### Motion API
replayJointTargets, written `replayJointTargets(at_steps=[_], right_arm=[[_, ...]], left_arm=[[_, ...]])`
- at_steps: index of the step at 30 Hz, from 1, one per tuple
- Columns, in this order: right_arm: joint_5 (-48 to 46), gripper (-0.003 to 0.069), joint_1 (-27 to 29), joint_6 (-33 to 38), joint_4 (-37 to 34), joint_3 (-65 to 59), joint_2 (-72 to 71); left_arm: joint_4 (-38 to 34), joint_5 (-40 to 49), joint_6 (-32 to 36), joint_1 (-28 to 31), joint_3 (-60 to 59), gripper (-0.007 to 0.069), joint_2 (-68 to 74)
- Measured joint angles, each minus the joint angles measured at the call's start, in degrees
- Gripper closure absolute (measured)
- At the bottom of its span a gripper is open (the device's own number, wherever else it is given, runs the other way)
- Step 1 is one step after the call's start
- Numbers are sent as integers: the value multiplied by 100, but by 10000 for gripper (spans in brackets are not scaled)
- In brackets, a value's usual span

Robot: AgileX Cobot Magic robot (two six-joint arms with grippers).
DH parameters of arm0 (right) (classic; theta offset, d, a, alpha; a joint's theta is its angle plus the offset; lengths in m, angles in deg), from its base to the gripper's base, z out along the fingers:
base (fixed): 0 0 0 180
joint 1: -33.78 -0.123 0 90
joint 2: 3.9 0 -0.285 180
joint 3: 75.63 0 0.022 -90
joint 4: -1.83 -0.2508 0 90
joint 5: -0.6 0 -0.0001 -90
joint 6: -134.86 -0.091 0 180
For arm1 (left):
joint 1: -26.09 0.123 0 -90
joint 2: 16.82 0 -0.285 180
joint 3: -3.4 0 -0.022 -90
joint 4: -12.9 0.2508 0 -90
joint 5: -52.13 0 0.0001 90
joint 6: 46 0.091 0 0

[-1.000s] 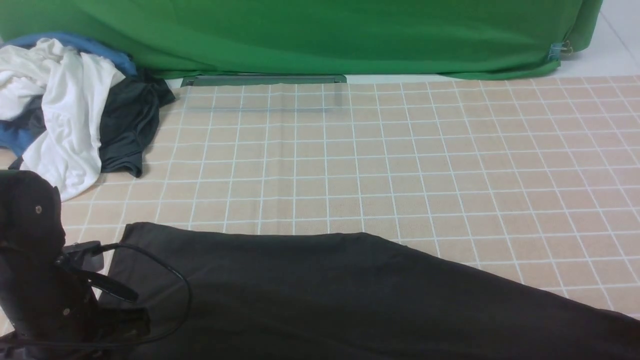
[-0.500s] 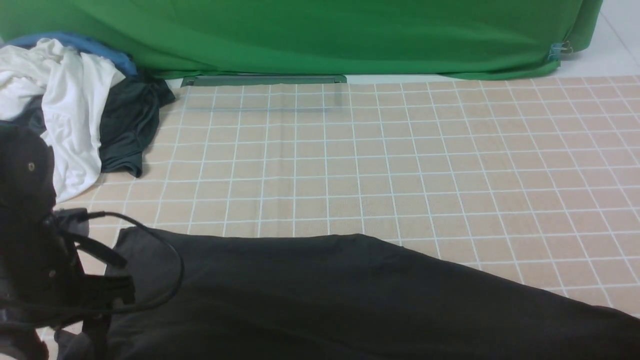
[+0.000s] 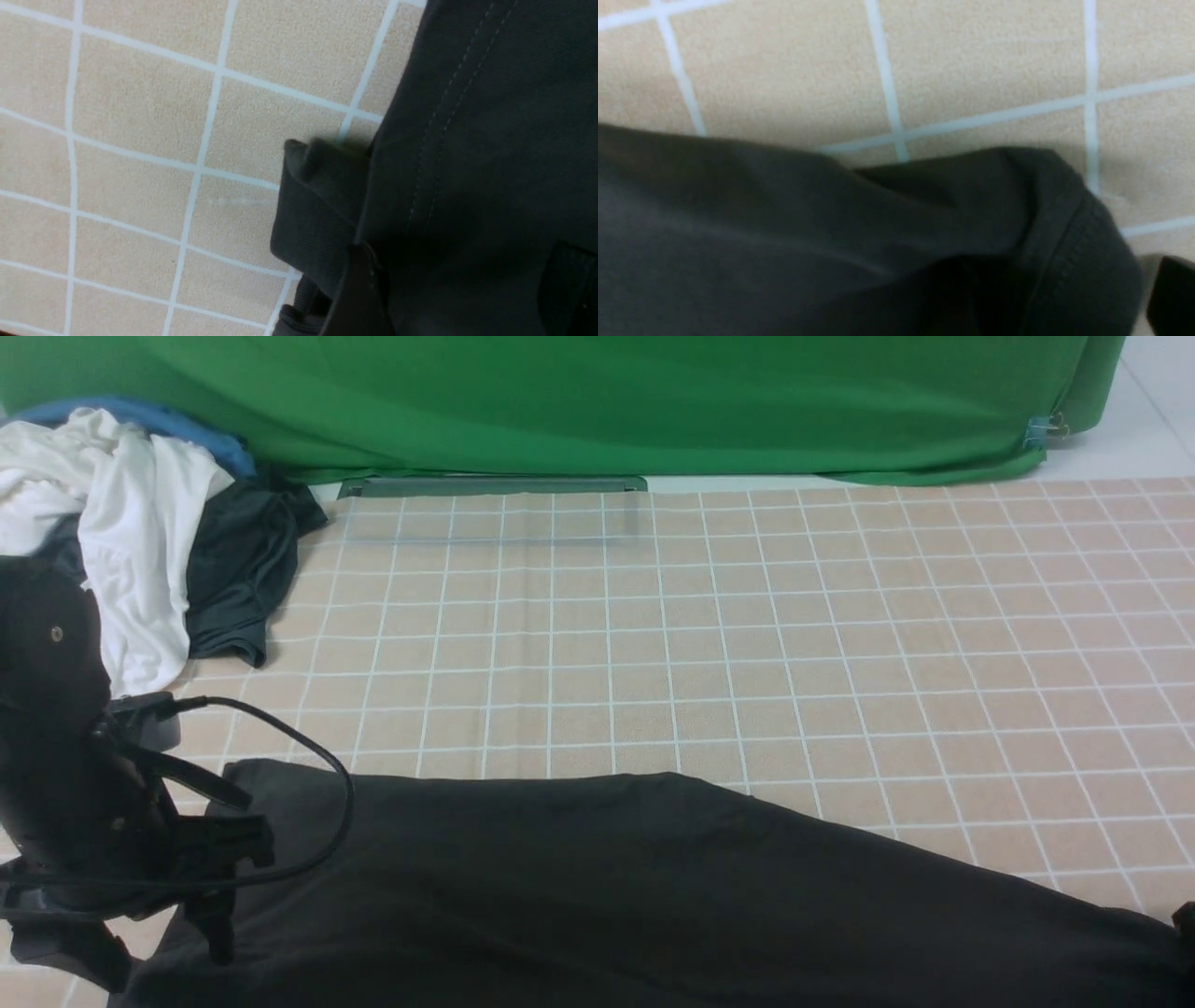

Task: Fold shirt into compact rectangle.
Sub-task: 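Pull the folded dark garment lengthwise by its ends to straighten it flat on the table, then fold the right end of the dark garment over onto its left end with the right gripper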

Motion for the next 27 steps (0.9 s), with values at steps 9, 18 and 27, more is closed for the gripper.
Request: replayJointTargets(at_steps=[9,18,27], right_arm=[[-117,571,-7,-64,-241,141,90],[-548,571,0,-1565,2198,712,-287],[-1773,571,-100,-911,567,1890,-1274]], left_arm=[[-2,-293,0,0,37,172,0],[-60,-142,43,10,858,172,0],[-60,-186,324,10,1048,199,0]])
